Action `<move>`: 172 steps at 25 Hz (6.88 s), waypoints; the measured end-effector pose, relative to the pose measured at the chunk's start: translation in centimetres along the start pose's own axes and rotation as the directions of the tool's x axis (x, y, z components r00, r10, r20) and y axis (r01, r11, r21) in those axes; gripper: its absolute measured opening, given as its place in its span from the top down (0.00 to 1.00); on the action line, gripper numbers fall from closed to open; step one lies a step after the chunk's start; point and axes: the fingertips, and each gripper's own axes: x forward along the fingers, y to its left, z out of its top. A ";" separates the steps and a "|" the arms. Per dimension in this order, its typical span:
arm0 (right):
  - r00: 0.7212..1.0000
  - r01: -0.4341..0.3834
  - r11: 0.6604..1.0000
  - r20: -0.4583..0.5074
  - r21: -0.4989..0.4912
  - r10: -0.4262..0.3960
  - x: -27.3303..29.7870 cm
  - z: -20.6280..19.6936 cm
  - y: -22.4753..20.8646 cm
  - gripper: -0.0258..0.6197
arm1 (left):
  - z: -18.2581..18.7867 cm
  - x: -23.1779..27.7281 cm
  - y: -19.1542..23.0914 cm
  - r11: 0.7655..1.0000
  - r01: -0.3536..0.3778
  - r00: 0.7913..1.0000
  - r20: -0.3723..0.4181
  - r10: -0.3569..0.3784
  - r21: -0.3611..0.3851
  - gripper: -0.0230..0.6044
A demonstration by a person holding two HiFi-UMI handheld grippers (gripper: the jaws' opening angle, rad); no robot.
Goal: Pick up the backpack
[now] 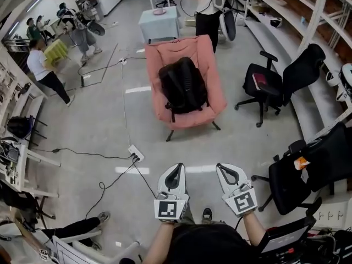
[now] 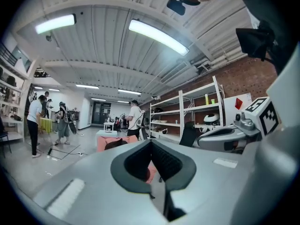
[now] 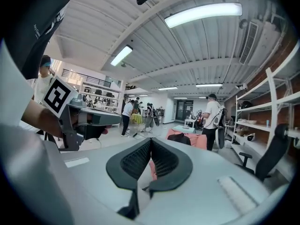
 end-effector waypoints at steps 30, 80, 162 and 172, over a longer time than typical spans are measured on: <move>0.987 -0.159 0.987 -0.013 -0.039 0.159 45.3 2.0 -20.5 0.93 | -6.2 42.7 24.0 0.998 0.037 0.978 -0.204 -0.048 -0.058 0.96; 0.766 -0.504 0.850 -0.375 0.154 0.522 62.4 -13.3 -32.5 0.86 | -24.1 67.2 27.8 0.552 0.090 0.859 -0.216 -0.464 -0.829 0.92; 0.489 -0.513 0.415 -0.141 0.751 0.861 63.3 -26.4 -21.9 0.84 | -15.5 57.1 25.3 0.011 0.319 0.812 0.267 -0.518 -0.948 0.94; 0.428 -0.708 0.164 0.233 0.686 0.873 54.6 -14.0 -28.0 0.86 | -14.7 57.8 24.6 -0.048 0.389 0.805 0.365 -0.468 -0.920 0.94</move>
